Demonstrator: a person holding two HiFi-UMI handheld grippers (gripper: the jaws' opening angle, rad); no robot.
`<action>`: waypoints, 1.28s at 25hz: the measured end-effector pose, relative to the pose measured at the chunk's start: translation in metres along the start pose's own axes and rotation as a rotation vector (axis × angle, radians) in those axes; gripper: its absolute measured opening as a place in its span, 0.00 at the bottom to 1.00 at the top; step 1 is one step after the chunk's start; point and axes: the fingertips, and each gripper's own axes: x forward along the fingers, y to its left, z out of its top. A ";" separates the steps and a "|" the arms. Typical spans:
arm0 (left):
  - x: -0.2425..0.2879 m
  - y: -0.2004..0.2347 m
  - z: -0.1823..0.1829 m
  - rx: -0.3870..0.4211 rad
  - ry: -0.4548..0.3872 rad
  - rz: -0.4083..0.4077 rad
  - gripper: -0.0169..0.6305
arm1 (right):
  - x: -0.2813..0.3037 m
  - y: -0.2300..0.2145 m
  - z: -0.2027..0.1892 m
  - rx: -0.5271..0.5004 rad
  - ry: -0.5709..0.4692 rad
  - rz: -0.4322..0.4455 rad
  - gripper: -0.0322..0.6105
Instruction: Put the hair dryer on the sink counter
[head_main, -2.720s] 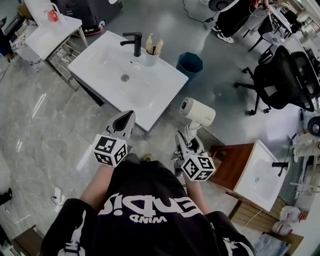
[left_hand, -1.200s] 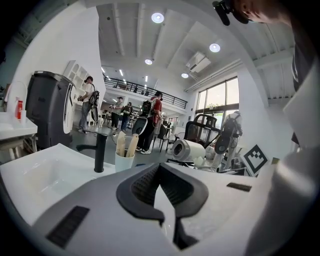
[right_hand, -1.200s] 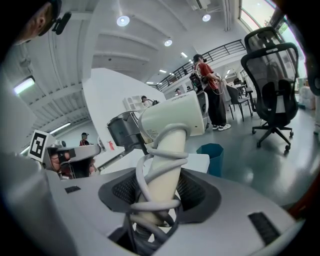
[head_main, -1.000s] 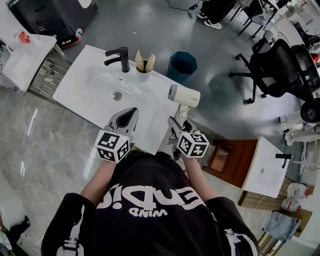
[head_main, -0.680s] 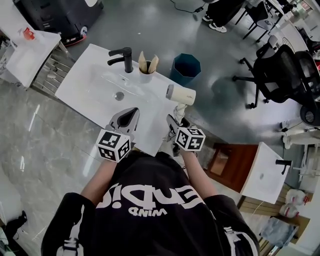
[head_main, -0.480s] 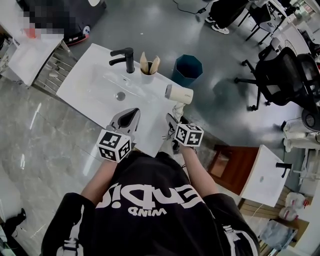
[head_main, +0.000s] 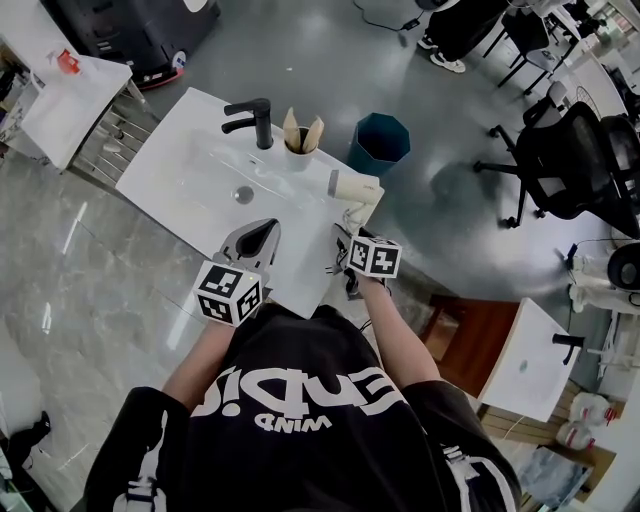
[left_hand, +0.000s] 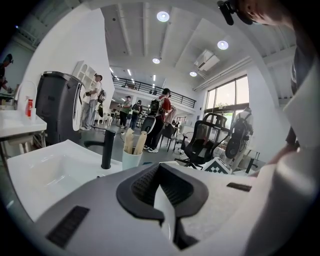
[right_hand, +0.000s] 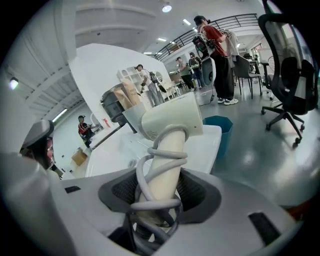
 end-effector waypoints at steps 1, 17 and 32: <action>0.000 0.000 0.000 -0.001 0.001 0.000 0.04 | 0.002 0.000 -0.001 -0.001 0.008 -0.002 0.41; 0.012 0.002 -0.003 -0.016 0.015 -0.013 0.04 | 0.015 -0.005 0.000 -0.018 0.057 -0.021 0.42; 0.015 0.005 -0.007 -0.034 0.026 -0.011 0.04 | 0.019 -0.012 -0.002 -0.121 0.041 -0.104 0.43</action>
